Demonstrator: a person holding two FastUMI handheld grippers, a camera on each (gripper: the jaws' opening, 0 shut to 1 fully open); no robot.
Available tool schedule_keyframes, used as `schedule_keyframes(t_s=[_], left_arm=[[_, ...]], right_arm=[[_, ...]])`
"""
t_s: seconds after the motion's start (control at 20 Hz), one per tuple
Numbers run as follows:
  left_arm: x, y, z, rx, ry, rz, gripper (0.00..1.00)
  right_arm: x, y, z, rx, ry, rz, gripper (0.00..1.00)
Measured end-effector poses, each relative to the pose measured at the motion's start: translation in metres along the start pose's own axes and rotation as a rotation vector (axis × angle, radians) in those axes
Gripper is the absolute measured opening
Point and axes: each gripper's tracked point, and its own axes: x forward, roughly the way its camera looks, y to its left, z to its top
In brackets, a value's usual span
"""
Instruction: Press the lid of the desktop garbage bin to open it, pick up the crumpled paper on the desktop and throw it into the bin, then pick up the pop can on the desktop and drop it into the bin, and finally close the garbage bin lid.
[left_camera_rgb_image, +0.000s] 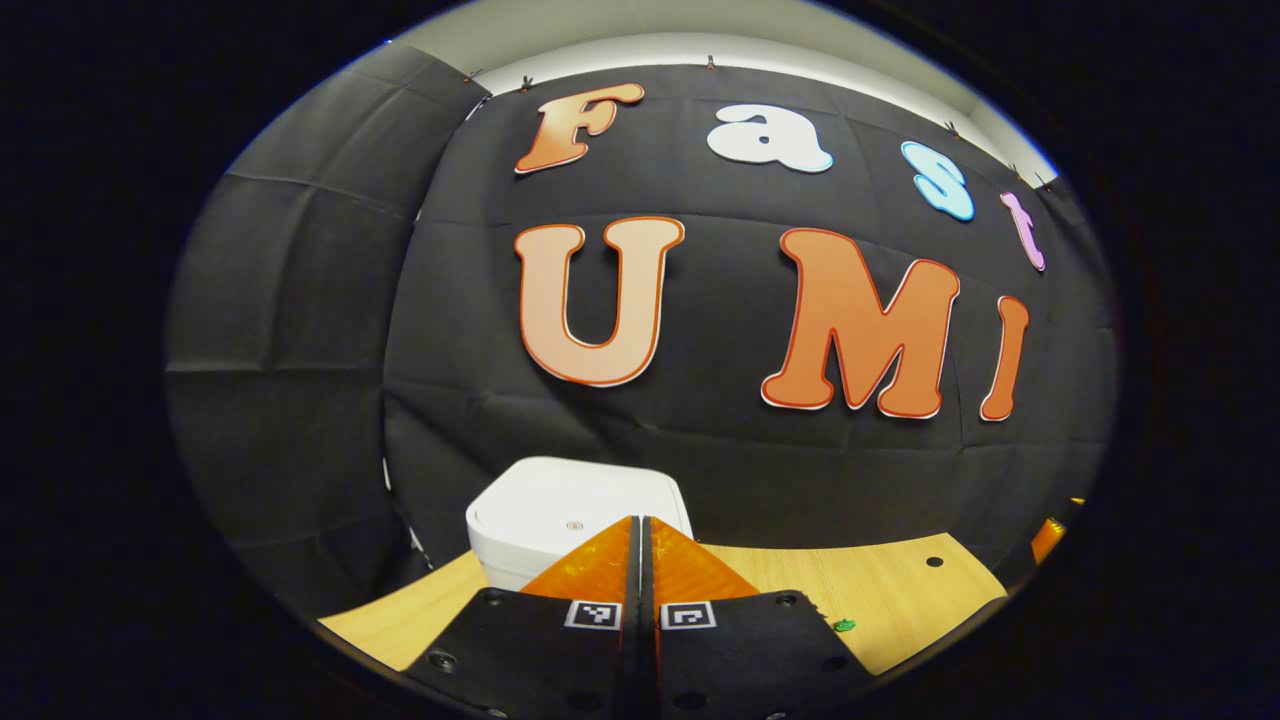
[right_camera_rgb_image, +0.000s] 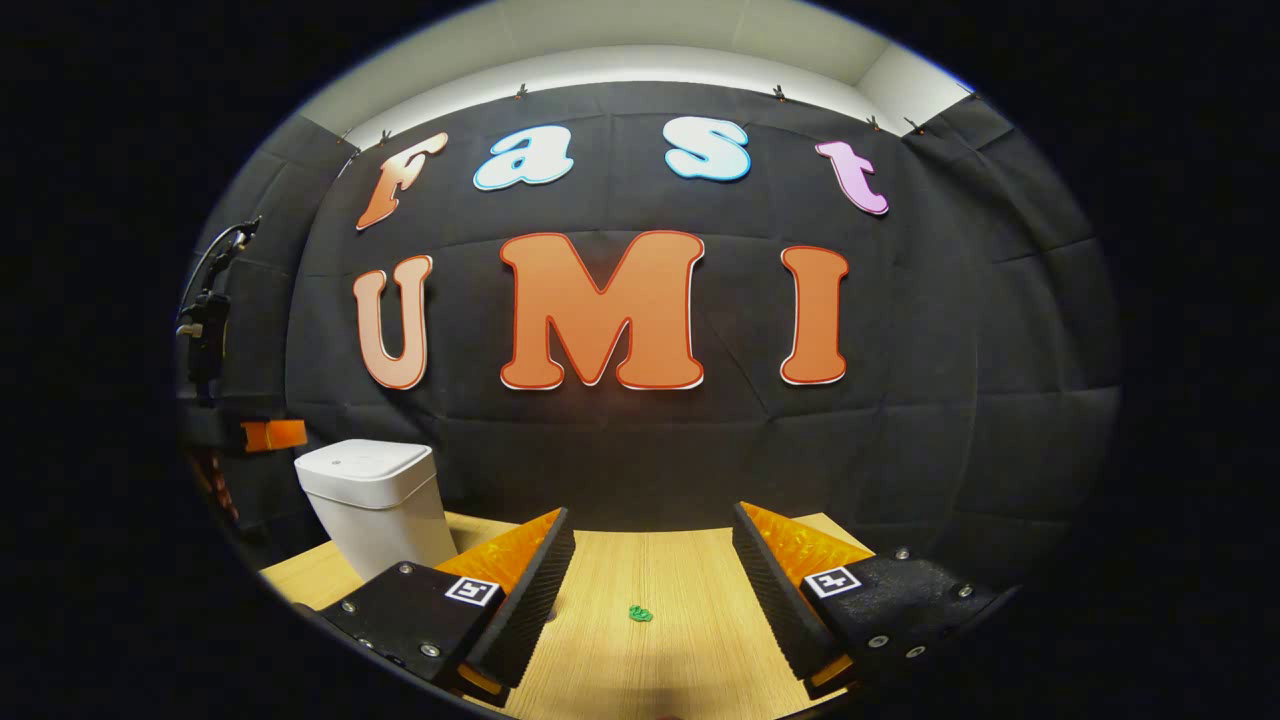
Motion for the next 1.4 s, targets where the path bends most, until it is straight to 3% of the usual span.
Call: schedule_keyframes(t_s=[0.25,0.5,0.65,0.85,1.15,1.4], left_arm=[[0.064,0.040,-0.026,-0.045,0.130,0.009,0.00],[0.080,0.046,-0.063,-0.108,0.217,-0.003,0.00],[0.091,0.053,-0.063,-0.073,0.208,0.014,0.00],[0.093,0.050,-0.063,-0.007,0.224,-0.016,0.00],[0.098,0.049,-0.065,0.006,0.230,-0.004,0.00],[0.084,0.050,-0.018,0.035,0.092,0.049,0.00]], right_arm=[[0.000,-0.006,-0.006,0.006,0.016,-0.022,0.94],[0.002,-0.019,-0.011,0.006,0.028,-0.061,0.94],[0.005,-0.019,-0.017,0.002,0.045,-0.059,0.94],[0.007,-0.012,-0.026,-0.010,0.073,-0.042,0.95],[0.009,-0.002,-0.033,-0.026,0.101,-0.009,0.95],[0.011,-0.015,-0.027,-0.010,0.085,-0.032,0.94]])
